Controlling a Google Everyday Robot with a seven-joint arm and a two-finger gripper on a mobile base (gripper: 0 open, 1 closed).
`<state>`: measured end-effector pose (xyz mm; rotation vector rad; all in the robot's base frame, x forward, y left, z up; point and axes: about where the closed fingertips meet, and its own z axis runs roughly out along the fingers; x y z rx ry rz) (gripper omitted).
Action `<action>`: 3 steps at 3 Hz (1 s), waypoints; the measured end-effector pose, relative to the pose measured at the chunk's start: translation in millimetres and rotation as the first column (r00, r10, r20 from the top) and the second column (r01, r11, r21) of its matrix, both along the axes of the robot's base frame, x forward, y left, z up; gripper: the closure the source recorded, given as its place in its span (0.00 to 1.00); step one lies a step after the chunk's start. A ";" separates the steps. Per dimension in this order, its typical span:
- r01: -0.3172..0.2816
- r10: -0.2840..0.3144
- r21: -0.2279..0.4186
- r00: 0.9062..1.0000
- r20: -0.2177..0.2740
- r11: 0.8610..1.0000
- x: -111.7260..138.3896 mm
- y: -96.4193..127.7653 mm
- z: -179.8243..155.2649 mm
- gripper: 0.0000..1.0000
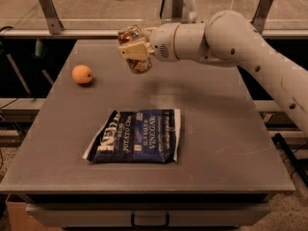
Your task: Place orange can upright
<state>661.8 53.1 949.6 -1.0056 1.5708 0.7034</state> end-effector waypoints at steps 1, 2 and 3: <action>-0.077 0.074 0.045 0.995 0.061 0.996 3.1 -7.3 -4.1 1.00; -0.158 0.156 0.017 0.985 0.072 0.987 2.3 -8.9 -18.9 1.00; -0.219 0.219 -0.013 0.975 0.043 0.976 1.2 -10.7 -39.2 0.83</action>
Offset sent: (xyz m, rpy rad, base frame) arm 0.0018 -0.0184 -0.0434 -0.0261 -0.0719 0.2578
